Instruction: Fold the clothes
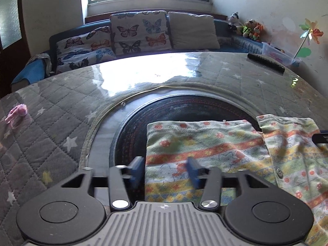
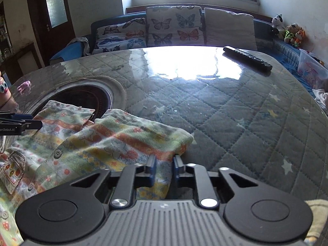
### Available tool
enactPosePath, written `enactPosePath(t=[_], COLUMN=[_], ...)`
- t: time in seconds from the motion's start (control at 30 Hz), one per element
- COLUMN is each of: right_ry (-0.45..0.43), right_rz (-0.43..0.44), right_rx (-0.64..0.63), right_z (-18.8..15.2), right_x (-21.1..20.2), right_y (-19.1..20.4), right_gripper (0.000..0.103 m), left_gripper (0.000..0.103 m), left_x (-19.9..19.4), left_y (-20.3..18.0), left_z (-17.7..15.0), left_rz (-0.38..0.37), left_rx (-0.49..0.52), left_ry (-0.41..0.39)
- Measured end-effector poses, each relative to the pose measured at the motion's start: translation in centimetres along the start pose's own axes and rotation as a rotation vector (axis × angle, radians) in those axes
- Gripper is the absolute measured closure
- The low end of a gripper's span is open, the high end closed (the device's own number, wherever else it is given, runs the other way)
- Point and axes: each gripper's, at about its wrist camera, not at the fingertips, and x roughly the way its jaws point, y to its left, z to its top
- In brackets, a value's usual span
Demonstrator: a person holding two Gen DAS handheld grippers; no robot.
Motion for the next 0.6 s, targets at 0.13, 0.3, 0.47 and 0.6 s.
enactPosePath(t=[0.13,0.3,0.47,0.6], right_ry=[0.002,0.001,-0.02,-0.047], right_rz=[0.007,0.022,0.018,0.013], right_rx=[-0.027,-0.06,-0.11,-0.13], right_z=[1.2,3.2,5.8,8.0], right_x=[1.0,2.4,4.1,5.9], right_y=[0.5,0.9,1.5,2.0], right_gripper=[0.096,0.099,0.1,0.1], left_gripper=[0.096,0.099,0.099,0.099], left_x=[0.2,0.0,-0.1,0.6], left_y=[0.0,0.7,1.9,2.9], left_z=[0.4,1.2,3.3,5.1], left_rz=[-0.013,0.029,0.074,0.112], left_rx=[0.008,0.018,0.017,0.012], left_ry=[-0.008,-0.044,-0.098,-0.124])
